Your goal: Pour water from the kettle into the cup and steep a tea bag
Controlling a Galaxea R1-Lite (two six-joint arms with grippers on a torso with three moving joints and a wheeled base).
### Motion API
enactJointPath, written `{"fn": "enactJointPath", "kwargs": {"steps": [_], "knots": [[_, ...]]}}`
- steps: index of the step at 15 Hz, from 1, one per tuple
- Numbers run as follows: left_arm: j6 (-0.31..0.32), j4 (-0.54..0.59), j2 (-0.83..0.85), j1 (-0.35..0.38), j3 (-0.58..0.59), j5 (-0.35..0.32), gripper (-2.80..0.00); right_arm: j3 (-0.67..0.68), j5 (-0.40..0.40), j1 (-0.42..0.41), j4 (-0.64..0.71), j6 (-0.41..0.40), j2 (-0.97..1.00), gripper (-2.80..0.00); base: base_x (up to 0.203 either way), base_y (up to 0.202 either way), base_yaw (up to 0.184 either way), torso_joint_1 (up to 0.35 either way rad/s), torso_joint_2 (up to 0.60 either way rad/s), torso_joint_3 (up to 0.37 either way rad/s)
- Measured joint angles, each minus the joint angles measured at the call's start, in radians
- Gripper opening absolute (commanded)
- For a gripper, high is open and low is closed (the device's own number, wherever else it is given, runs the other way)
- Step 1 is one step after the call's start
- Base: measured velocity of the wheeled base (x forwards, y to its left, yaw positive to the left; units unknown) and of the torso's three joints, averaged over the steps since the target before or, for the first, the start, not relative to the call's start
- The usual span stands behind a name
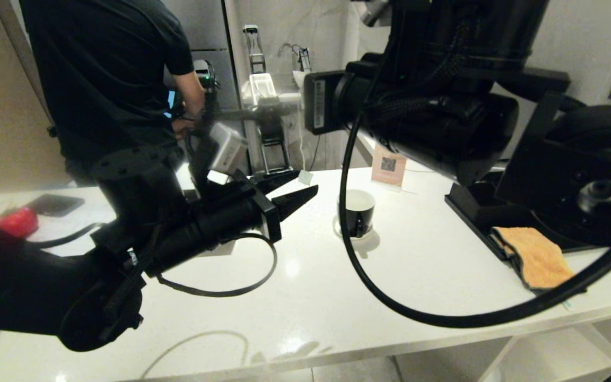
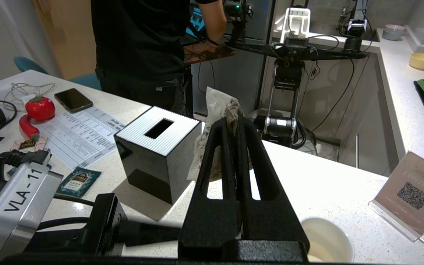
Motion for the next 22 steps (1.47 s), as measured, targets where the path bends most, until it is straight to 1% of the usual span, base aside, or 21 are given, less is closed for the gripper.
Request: {"fn": "enactJointPath", "kwargs": {"steps": [10,22], "knots": [[0.000,0.000,-0.009,0.000,0.008,0.001,-2.80,0.027,0.000,0.000,-0.001,-0.001,-0.019,-2.80,0.000,0.000,0.000,0.000,0.00,0.000],[0.002,0.000,-0.024,0.000,0.013,0.002,-2.80,0.024,-0.001,0.000,-0.001,-0.001,-0.020,-2.80,0.000,0.000,0.000,0.000,0.00,0.000]]}}
